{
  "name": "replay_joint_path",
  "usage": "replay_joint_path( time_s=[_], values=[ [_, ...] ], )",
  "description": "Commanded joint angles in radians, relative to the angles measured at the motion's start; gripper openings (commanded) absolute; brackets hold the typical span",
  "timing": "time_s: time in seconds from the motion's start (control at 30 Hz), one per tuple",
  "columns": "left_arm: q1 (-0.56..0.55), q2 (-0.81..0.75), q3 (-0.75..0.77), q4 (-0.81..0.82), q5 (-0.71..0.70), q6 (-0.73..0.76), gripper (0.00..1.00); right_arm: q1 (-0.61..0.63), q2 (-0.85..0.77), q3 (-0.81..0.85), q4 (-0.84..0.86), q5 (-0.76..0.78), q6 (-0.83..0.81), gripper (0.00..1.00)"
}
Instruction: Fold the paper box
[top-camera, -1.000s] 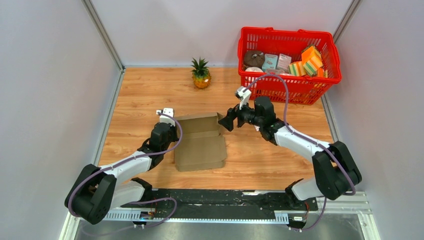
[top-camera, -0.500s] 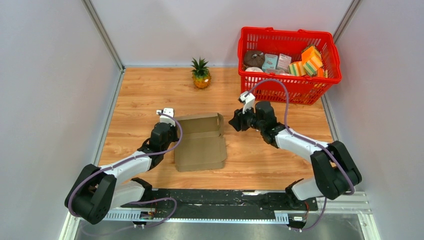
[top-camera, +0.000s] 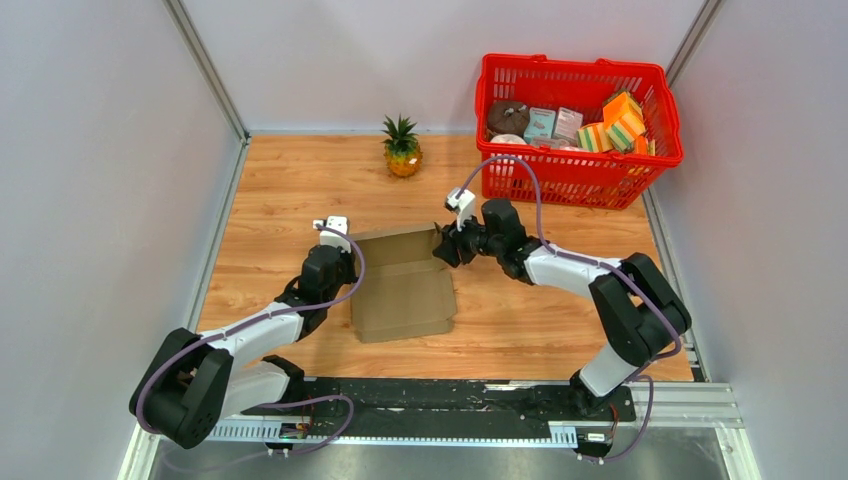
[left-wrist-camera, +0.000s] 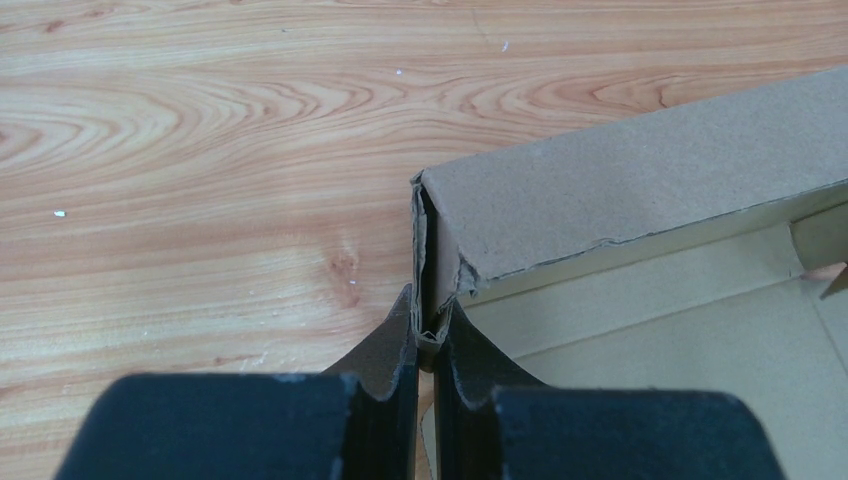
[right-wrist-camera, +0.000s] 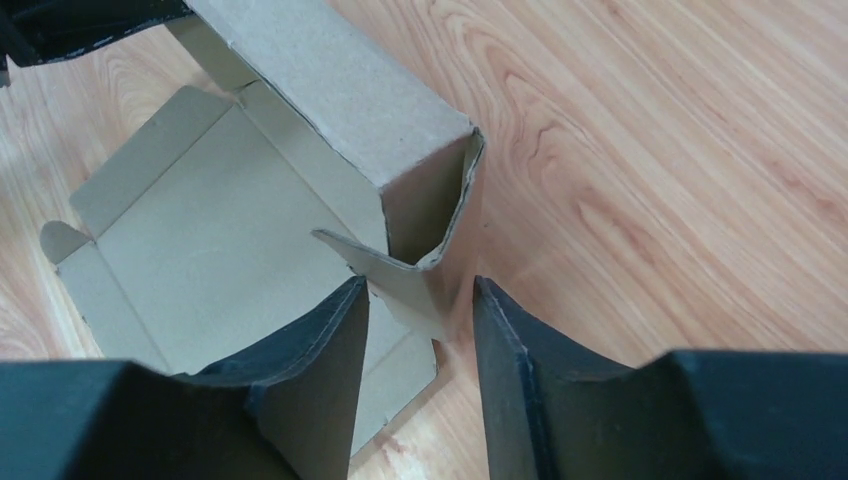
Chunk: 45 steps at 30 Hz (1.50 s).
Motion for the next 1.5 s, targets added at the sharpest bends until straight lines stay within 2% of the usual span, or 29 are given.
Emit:
replay_joint_path(
  time_s=[0.0, 0.2, 0.33, 0.4, 0.5, 0.67, 0.77, 0.87, 0.9, 0.97, 1.0, 1.1, 1.23, 1.3, 1.4, 1.47],
  values=[
    [-0.005, 0.008, 0.017, 0.010, 0.028, -0.007, 0.00, 0.018, 0.030, 0.073, 0.023, 0.006, -0.033, 0.43],
    [-0.004, 0.004, 0.017, 0.007, 0.027, -0.007, 0.00, 0.034, 0.028, 0.076, 0.046, 0.063, 0.008, 0.28],
    [-0.004, 0.013, 0.019, 0.013, 0.031, -0.012, 0.00, 0.050, 0.024, 0.067, 0.083, 0.115, 0.025, 0.21],
    [-0.002, 0.013, 0.017, 0.015, 0.033, -0.013, 0.00, 0.069, 0.030, 0.058, 0.115, 0.213, 0.025, 0.26],
    [-0.004, 0.008, 0.016, 0.011, 0.034, -0.013, 0.00, 0.086, 0.037, 0.052, 0.157, 0.298, 0.065, 0.28],
    [-0.004, 0.005, 0.016, 0.013, 0.034, -0.013, 0.00, 0.147, 0.057, 0.076, 0.164, 0.417, 0.040, 0.29],
    [-0.004, 0.007, 0.014, 0.015, 0.036, -0.021, 0.00, 0.204, 0.097, 0.120, 0.151, 0.564, 0.036, 0.24],
    [-0.004, 0.000, 0.013, 0.016, 0.038, -0.027, 0.00, 0.289, 0.154, 0.160, 0.134, 0.728, 0.043, 0.04],
    [-0.004, -0.003, 0.011, 0.018, 0.033, -0.032, 0.00, 0.313, 0.168, 0.171, 0.129, 0.847, 0.057, 0.00],
    [-0.004, -0.012, 0.008, 0.021, 0.030, -0.038, 0.00, 0.389, 0.220, 0.199, 0.141, 0.992, 0.074, 0.00],
    [-0.004, -0.015, 0.010, 0.021, 0.025, -0.041, 0.00, 0.415, 0.244, 0.213, 0.143, 1.158, 0.112, 0.00],
    [-0.004, -0.021, 0.005, 0.021, 0.025, -0.047, 0.00, 0.484, 0.335, 0.280, 0.109, 1.406, 0.190, 0.00],
    [-0.004, -0.029, 0.002, 0.013, 0.021, -0.053, 0.00, 0.506, 0.381, 0.319, 0.054, 1.578, 0.269, 0.00],
    [-0.004, -0.039, -0.001, 0.005, 0.012, -0.053, 0.00, 0.504, 0.372, 0.325, 0.008, 1.632, 0.296, 0.00],
    [-0.004, -0.046, -0.004, 0.008, 0.008, -0.052, 0.00, 0.501, 0.379, 0.325, 0.057, 1.646, 0.214, 0.00],
    [-0.004, -0.047, -0.003, 0.002, 0.005, -0.050, 0.00, 0.488, 0.367, 0.267, 0.135, 1.524, 0.083, 0.00]
  ],
)
